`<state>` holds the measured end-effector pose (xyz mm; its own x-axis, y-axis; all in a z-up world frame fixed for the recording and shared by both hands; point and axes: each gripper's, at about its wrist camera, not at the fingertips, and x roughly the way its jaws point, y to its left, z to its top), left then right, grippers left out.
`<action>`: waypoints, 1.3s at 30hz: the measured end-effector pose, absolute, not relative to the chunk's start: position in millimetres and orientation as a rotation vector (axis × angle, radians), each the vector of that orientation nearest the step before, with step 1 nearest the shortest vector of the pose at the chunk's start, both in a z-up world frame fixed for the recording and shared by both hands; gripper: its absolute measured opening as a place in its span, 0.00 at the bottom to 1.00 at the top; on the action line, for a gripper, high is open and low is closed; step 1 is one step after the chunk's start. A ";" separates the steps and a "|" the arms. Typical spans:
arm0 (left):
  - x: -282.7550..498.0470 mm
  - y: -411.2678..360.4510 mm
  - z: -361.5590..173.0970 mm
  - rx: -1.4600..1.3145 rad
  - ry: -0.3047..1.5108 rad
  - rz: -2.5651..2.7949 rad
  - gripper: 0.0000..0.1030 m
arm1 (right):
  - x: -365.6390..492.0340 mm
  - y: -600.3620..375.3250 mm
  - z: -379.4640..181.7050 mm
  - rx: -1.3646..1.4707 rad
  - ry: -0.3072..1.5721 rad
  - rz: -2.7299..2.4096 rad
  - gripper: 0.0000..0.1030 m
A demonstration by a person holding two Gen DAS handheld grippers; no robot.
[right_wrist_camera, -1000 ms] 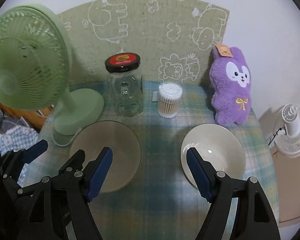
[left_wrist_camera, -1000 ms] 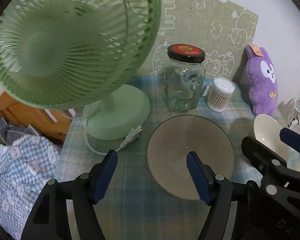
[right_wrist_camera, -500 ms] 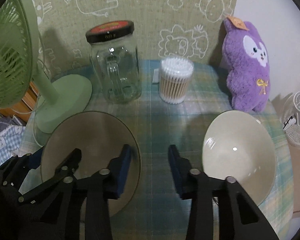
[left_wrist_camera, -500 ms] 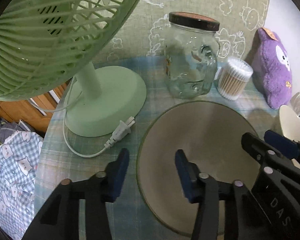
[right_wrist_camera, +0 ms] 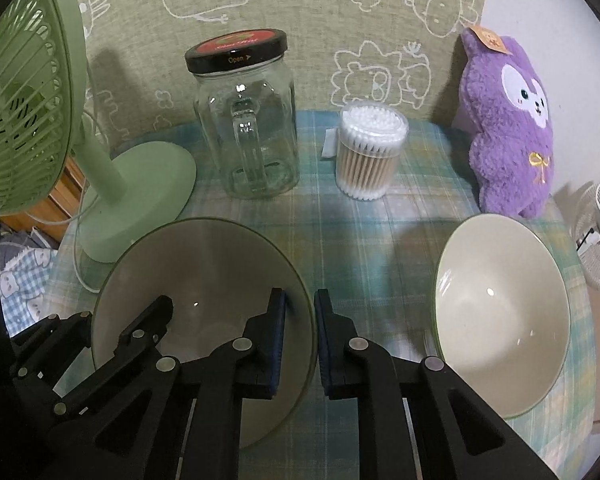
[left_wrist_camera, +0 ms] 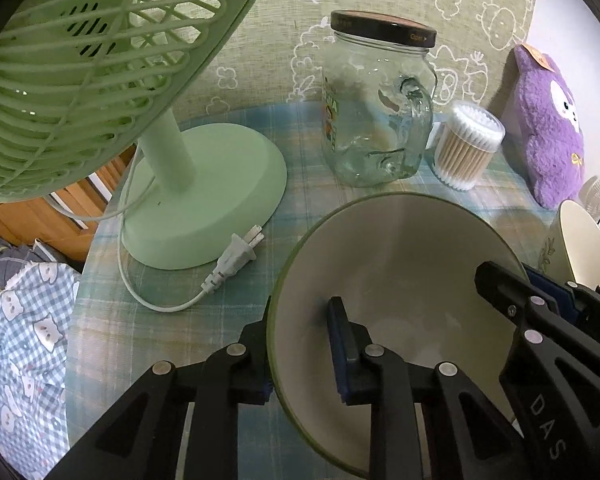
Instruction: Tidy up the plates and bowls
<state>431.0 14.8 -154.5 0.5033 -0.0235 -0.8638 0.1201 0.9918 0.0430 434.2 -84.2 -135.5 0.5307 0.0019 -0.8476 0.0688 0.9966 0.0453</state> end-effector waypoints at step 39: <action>289.6 7.8 -83.2 0.093 1.006 -0.033 0.21 | 280.3 -85.2 -65.4 0.087 1.007 -0.042 0.17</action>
<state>289.6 7.8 -83.2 0.5351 0.0156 -0.8447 0.0704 0.9955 0.0630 280.3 -85.2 -65.4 0.5343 0.0046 -0.8453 0.0758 0.9957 0.0533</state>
